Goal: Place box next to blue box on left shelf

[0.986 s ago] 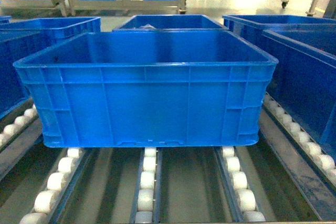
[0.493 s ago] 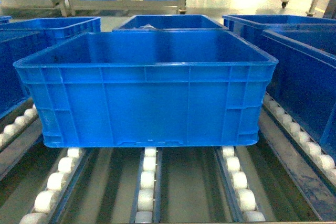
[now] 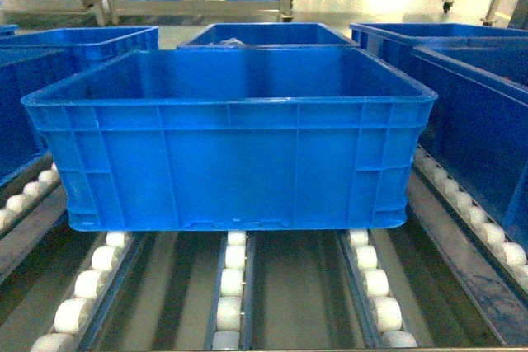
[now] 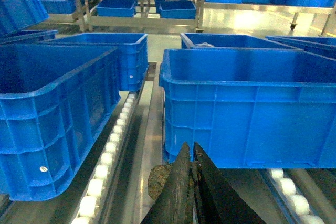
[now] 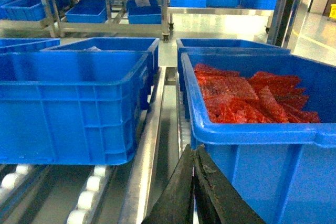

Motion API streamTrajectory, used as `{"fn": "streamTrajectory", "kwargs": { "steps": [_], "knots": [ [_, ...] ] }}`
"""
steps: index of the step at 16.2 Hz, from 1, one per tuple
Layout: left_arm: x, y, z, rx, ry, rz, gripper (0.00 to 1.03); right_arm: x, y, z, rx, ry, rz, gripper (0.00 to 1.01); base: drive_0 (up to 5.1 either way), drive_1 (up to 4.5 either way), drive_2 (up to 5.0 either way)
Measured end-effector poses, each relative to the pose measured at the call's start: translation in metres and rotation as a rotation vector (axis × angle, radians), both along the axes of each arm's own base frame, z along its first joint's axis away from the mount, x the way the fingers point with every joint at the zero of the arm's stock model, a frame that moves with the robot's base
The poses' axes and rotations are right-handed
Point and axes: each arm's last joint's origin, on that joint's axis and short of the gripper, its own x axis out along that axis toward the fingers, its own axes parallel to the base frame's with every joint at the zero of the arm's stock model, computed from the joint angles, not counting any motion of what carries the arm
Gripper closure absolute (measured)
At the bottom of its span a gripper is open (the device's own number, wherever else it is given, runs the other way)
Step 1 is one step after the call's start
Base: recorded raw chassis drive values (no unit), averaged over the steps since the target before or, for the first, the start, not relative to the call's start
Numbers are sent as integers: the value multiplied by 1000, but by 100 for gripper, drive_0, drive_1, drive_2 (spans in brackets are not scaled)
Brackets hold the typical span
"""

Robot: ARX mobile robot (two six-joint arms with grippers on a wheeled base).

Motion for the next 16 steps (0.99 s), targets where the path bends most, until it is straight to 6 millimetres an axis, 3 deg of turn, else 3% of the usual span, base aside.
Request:
{"fn": "streamTrajectory", "kwargs": {
  "steps": [2,4,10,16],
  "knots": [
    [0,0,0,0,-1,-2,99,0,0,-1,0,8,0,94,0,0,0],
    [0,0,0,0,-2,-2,68,0,0,-1,0,9,0,65,0,0,0],
    [0,0,0,0,-2,-2,8,0,0,-1,0,9,0,5,0,0,0],
    [0,0,0,2,-2,-2,5,0,0,-1,0,9,0,3,0,0,0]
  ]
}}
